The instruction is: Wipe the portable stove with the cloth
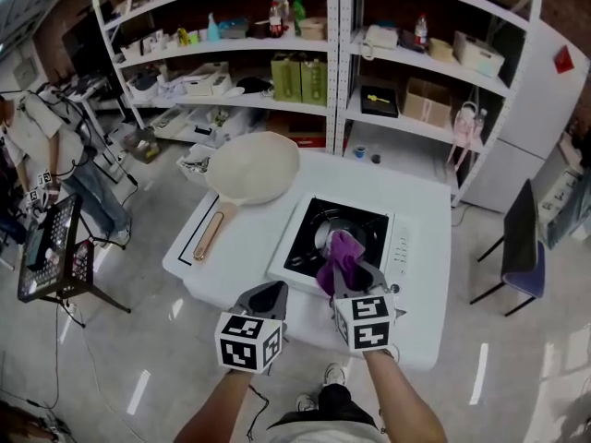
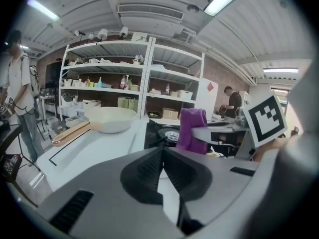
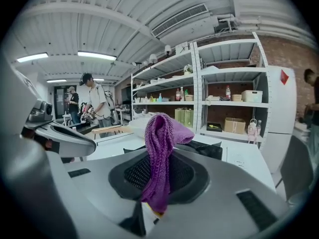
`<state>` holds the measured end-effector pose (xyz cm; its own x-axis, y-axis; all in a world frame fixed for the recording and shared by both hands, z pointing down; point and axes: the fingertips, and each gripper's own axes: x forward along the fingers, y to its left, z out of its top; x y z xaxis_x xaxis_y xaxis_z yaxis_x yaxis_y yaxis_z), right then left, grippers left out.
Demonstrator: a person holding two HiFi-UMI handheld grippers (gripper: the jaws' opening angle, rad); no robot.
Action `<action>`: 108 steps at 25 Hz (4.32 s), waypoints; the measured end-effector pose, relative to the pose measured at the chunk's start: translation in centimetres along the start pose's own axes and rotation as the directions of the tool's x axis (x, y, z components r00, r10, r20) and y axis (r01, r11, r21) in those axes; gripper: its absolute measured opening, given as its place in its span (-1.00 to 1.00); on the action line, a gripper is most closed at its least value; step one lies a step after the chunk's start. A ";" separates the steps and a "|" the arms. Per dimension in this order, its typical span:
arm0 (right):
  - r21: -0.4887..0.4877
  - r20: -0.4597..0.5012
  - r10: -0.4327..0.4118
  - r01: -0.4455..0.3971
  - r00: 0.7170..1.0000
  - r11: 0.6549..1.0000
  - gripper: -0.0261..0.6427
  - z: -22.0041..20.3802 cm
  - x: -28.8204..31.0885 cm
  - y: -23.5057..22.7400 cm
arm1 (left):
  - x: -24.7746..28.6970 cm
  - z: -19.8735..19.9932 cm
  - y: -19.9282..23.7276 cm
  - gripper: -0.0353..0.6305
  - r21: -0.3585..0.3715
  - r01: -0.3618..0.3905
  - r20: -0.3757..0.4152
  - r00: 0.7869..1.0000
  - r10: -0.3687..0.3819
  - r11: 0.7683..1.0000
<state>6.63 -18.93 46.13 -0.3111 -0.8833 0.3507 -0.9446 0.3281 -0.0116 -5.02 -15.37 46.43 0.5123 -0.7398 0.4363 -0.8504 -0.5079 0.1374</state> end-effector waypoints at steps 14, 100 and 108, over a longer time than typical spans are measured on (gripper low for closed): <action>0.045 -0.033 -0.024 0.026 0.999 0.999 -0.73 -1.7 -3.6 -3.2 | 0.5 0.0 -1.7 -0.88 -0.014 0.023 0.007 1.000 -0.023 1.000; 0.312 -0.126 0.291 -0.241 0.948 0.919 -0.72 9.9 9.7 -10.9 | 12.1 7.7 3.9 -0.88 0.082 0.192 -0.031 0.981 -0.190 0.978; 0.284 -0.163 0.420 -0.366 0.893 0.886 -0.72 10.7 17.4 -7.5 | 11.0 7.4 6.4 -0.88 0.053 0.046 -0.019 0.999 -0.045 0.998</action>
<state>7.21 -40.33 42.31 -0.6577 -0.5959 0.4608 -0.7533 0.5187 -0.4044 -3.94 -30.08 45.51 0.5476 -0.7077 0.4463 -0.8184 -0.5640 0.1099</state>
